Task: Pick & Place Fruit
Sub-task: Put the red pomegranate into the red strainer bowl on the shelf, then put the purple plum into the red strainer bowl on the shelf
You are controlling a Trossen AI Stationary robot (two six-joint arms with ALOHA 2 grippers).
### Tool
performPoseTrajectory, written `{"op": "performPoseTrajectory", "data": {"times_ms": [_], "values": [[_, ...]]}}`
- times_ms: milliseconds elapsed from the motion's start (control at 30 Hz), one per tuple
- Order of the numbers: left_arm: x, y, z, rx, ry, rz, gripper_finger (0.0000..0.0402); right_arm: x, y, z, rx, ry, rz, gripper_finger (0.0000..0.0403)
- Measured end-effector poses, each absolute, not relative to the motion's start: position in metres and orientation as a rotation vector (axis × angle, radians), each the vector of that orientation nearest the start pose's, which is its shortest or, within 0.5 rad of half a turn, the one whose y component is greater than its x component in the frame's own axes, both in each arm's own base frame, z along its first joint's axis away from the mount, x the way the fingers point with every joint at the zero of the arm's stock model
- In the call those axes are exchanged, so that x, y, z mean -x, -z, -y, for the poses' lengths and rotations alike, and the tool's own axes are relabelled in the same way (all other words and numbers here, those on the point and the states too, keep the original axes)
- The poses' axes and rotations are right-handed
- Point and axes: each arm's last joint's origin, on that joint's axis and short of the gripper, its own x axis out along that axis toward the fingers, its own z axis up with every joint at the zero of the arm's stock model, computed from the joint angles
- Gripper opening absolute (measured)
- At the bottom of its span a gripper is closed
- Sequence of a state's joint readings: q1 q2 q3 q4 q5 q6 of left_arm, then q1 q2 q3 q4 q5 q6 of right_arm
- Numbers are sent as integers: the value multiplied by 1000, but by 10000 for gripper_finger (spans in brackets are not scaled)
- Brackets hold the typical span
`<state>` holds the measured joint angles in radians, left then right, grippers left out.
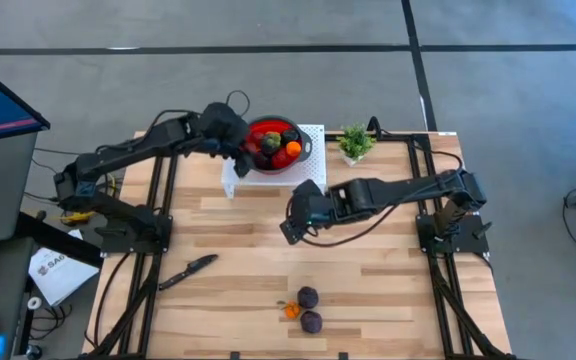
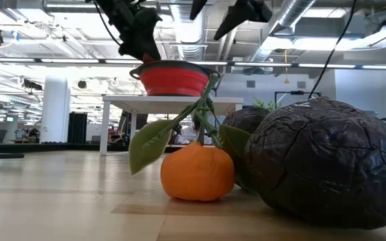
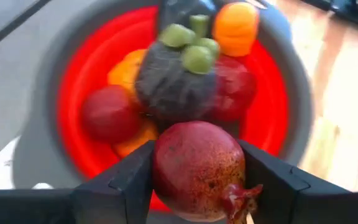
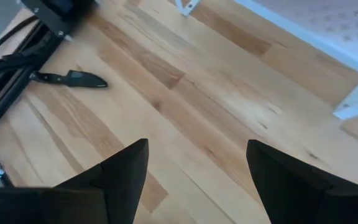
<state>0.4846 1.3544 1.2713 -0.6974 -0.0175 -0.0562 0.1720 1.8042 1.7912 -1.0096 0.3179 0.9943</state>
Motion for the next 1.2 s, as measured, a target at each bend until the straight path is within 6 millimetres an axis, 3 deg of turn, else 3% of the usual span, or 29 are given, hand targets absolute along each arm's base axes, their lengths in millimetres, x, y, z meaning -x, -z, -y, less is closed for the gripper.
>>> {"op": "performPoseTrajectory", "data": {"times_ms": [200,500,967,1200], "values": [[-241,-333,-145,259,-552,-748,200,-370,-335,-60,-661,610,-837,265],[-249,-324,-151,320,-569,-755,202,-370,-335,-57,-632,633,-831,265],[-248,-325,-153,337,-588,-730,270,-370,-335,-57,-629,631,-831,265],[-231,-349,-140,333,-544,-637,269,-370,-334,-56,-633,619,-842,265]]}}
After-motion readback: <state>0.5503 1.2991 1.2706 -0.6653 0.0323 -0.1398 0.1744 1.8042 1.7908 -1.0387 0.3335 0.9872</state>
